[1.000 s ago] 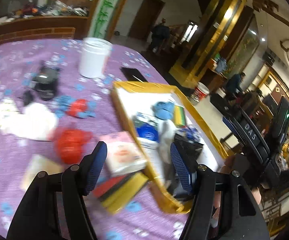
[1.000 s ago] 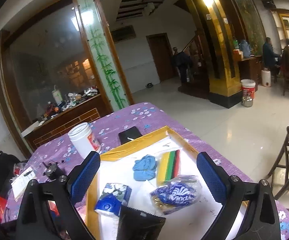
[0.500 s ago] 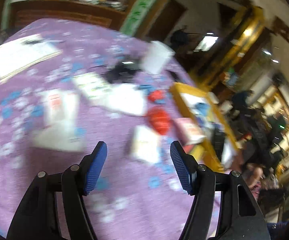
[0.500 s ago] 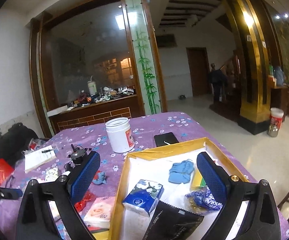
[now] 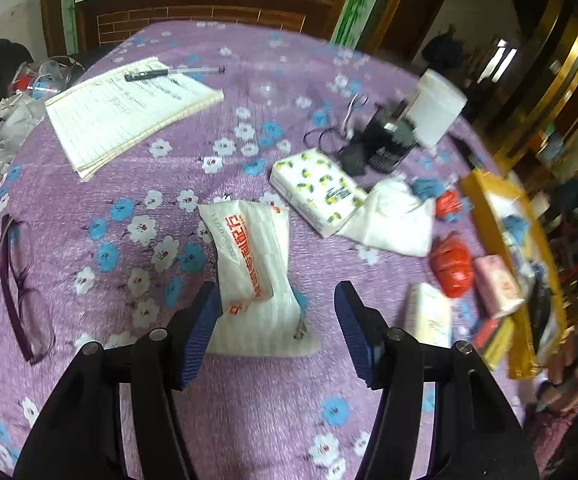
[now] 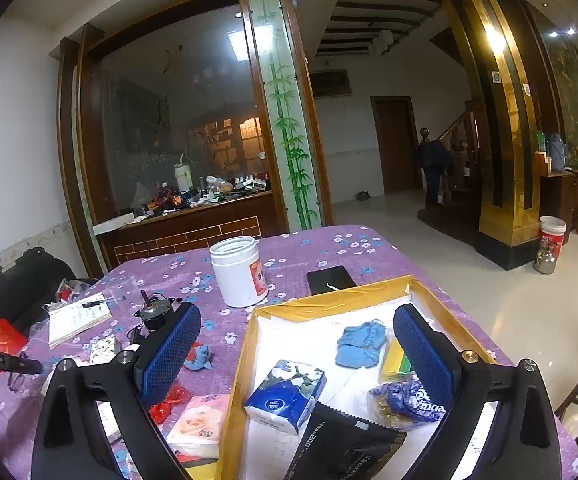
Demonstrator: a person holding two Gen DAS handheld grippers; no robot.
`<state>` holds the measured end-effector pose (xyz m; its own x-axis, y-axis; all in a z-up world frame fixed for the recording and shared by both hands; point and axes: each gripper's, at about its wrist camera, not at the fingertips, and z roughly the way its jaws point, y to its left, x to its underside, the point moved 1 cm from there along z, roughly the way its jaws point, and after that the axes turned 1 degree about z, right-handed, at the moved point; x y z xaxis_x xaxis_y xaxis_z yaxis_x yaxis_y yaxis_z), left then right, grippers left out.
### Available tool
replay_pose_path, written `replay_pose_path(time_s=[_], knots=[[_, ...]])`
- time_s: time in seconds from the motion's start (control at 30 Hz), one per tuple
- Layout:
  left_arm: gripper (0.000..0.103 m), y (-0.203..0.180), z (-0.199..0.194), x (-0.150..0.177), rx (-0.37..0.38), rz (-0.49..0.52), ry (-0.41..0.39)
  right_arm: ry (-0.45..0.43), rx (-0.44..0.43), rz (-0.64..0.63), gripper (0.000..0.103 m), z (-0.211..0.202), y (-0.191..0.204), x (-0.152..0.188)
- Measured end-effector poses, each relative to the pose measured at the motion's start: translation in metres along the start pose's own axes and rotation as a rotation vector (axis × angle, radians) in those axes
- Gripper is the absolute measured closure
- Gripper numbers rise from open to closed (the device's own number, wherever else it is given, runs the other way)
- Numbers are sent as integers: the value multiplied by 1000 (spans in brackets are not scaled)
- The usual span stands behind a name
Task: Organize soft objects
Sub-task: 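Grasp the white tissue pack with red print with the left gripper, then grasp the cream face tissue box with the right gripper while the left holds its pack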
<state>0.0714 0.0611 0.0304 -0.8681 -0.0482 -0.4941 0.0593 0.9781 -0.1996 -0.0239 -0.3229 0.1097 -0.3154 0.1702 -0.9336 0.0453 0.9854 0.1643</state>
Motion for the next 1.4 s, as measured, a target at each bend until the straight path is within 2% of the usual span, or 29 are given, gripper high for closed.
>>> replay_pose_path(time_s=[0.1, 0.2, 0.23, 0.27, 0.33, 0.43, 0.5, 0.6, 0.7, 0.8, 0.9, 0.97, 1.07, 1.17, 1.3, 1.4], knots=[[45, -4, 21, -3, -68, 16, 36, 9, -7, 4, 4, 1, -1, 0], [45, 1, 34, -5, -67, -3, 47, 11, -16, 3, 4, 0, 1, 0], [47, 3, 38, -5, -70, -13, 48, 13, -25, 4, 4, 0, 1, 0], [55, 5, 40, -4, -73, -25, 38, 15, -33, 4, 4, 0, 2, 1], [58, 7, 39, -3, -82, -36, -9, 23, -51, 3, 4, 1, 3, 1], [63, 12, 30, 1, -53, -80, -63, 32, -81, -3, 4, 2, 5, 2], [63, 10, 12, 5, -6, -104, -144, 38, -105, -7, 4, 2, 8, 3], [63, -4, -18, 9, 45, -73, -299, 66, -179, -15, 4, 3, 15, 5], [63, -7, -23, 12, 61, -47, -383, 155, -285, -6, 4, 8, 30, 9], [63, 2, -15, 10, 69, -66, -385, 306, -410, 42, 5, 11, 58, 16], [63, 12, -16, 10, 51, -92, -395, 470, -412, 67, 5, 22, 88, 27], [62, 13, -22, 12, 18, -89, -429, 577, -452, 115, 5, 33, 109, 39], [62, 7, -25, 14, -34, -63, -457, 731, -456, 168, 5, 50, 136, 62], [62, 6, -26, 13, -20, -58, -458, 836, -424, 255, 6, 68, 153, 79], [62, 10, -27, 12, -31, -77, -460, 892, -360, 287, 11, 82, 163, 94], [62, 11, -27, 12, -34, -82, -462, 912, -312, 288, 20, 90, 167, 97]])
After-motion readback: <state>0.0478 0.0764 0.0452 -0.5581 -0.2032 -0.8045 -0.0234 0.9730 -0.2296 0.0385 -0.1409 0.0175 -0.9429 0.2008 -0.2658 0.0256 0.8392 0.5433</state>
